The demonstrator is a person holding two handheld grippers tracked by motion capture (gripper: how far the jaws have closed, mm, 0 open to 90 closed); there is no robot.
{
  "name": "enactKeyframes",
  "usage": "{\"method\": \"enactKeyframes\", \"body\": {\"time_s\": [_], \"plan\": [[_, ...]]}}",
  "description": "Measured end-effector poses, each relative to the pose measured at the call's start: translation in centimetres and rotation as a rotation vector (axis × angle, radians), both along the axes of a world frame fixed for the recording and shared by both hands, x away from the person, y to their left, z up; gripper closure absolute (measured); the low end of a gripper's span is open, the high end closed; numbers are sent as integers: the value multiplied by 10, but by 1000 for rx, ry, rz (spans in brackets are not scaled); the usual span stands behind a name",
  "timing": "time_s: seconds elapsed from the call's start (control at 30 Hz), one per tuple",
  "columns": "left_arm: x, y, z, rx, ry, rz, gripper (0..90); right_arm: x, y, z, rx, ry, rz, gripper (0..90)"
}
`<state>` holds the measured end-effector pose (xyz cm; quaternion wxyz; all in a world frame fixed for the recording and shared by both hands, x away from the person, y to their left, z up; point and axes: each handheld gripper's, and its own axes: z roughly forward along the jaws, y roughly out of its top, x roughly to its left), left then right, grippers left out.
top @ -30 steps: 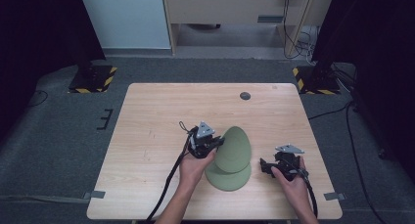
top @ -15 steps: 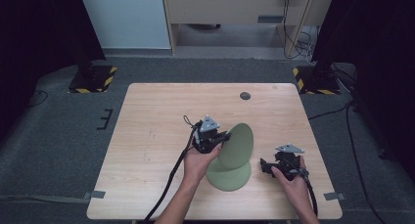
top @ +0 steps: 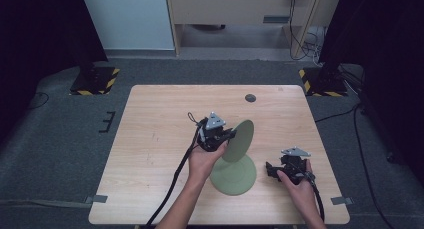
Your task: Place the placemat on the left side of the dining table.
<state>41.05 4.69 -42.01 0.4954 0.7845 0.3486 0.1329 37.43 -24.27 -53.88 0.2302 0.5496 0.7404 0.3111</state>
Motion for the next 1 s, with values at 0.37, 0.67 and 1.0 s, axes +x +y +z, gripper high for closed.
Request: {"method": "enactKeyframes", "body": {"time_s": [0.37,0.67,1.0], "plan": [[7,7,8,11,-22,42,856,0,0,0,-1,1,2,39],[11,10,10,12,-29,62,856,0,0,0,-2,1,1,38],[11,13,16,15,-43,70,856,0,0,0,-2,1,1,39]]}}
